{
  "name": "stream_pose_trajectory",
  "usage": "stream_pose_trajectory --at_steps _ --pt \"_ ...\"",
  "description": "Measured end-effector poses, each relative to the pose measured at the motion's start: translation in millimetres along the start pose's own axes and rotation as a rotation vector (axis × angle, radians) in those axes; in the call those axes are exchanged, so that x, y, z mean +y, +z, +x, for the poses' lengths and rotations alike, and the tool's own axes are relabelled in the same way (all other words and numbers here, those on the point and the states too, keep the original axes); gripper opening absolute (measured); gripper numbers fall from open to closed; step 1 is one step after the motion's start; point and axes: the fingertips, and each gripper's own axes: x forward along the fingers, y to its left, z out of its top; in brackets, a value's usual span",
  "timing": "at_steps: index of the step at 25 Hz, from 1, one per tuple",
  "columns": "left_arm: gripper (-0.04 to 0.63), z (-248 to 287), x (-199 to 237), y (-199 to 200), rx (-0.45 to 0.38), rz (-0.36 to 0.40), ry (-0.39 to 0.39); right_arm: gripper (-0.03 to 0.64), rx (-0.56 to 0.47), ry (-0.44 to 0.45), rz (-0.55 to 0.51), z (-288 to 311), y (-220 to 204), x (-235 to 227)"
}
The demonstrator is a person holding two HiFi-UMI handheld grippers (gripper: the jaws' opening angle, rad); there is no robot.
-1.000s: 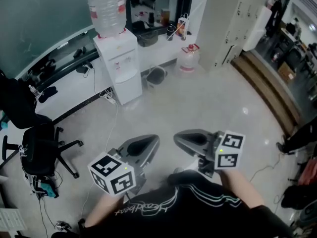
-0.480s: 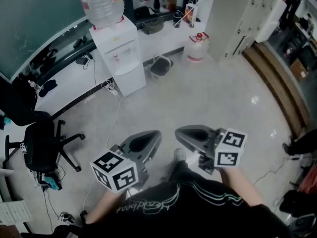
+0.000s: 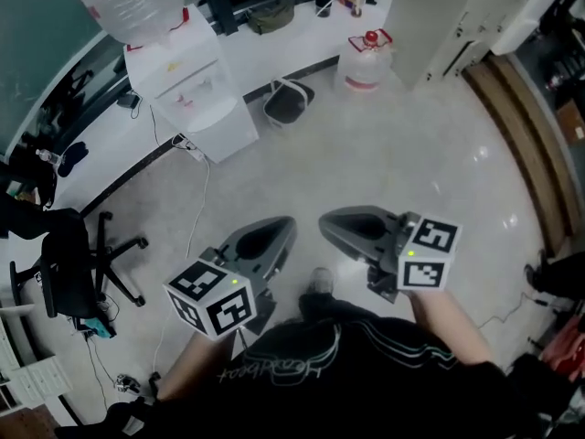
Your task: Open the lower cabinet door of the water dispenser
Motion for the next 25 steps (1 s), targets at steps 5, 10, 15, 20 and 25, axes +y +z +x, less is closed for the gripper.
stream_pose_trajectory --at_steps 5,10,15,20,25 --pt "0.000 52 10 27 -0.019 0.012 0.014 0.012 0.032 0.009 -0.018 -14 23 -49" --pt "0.000 82 35 38 -0.022 -0.015 0.033 0.012 0.041 0.002 -0.037 -11 38 -84" --pt "0.000 107 62 45 -0.017 -0.060 0.021 0.012 0.068 0.007 -0.037 0 53 -117" --pt "0.000 141 101 75 -0.033 -0.071 0.027 0.012 0.100 0.009 -0.036 18 78 -166" --pt "0.000 179 155 97 -0.022 -0.117 0.072 0.012 0.119 0.034 -0.007 51 100 -227"
